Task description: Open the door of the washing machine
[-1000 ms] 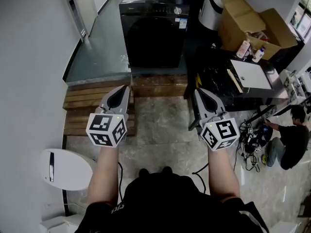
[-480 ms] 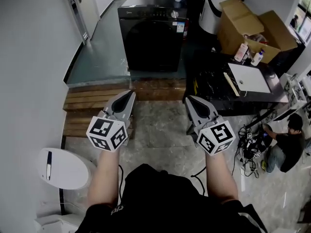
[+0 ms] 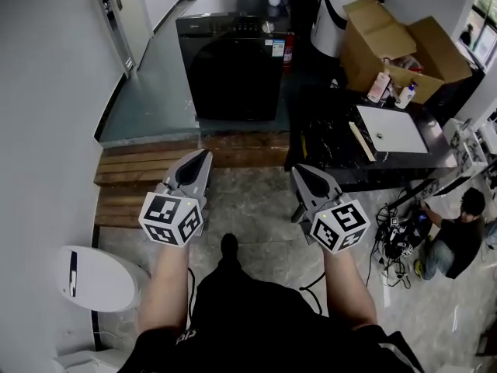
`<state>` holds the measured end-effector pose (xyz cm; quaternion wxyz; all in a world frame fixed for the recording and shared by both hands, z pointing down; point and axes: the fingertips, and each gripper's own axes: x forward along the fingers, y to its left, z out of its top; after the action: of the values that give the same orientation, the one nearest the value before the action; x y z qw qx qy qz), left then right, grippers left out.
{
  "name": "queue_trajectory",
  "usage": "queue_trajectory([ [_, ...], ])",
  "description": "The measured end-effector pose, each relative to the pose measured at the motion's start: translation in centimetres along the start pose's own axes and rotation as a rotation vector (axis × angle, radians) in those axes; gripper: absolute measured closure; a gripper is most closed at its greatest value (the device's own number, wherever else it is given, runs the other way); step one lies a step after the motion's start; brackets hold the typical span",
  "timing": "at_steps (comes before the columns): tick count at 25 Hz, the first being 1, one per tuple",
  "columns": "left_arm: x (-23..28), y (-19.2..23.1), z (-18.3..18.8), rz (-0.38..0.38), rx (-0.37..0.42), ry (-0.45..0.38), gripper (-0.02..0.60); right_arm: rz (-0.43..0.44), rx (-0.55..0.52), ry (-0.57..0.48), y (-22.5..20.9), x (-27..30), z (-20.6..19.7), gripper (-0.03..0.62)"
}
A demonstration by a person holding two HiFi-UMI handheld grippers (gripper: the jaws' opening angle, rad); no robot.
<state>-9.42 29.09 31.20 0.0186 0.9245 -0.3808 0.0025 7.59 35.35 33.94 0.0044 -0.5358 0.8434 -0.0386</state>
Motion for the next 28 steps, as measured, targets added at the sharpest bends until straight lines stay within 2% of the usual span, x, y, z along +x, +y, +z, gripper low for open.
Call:
queue_trajectory([
  [8, 5.7, 2.6, -1.8, -0.028, -0.041, 0.038, 0.574, -0.051, 0.038, 0.034, -4.6, 2.7, -1.6, 0.6],
  [13, 9.7, 5.6, -2.5, -0.042, -0.058, 0.056, 0.574, -0.063, 0.05, 0.058, -7.4, 6.5, -2.1, 0.6],
  [23, 17.7, 15.3, -3.6, -0.045, -0.074, 0.109, 0.574, -0.068, 0.076, 0.095, -12.0, 18.5, -2.3, 0.6],
  [28, 21.2, 20.6, -3.4, -0.059, -0.08, 0.102, 0.574, -0.075, 0.071, 0.11, -13.2, 24.4, -2.0, 0.6],
])
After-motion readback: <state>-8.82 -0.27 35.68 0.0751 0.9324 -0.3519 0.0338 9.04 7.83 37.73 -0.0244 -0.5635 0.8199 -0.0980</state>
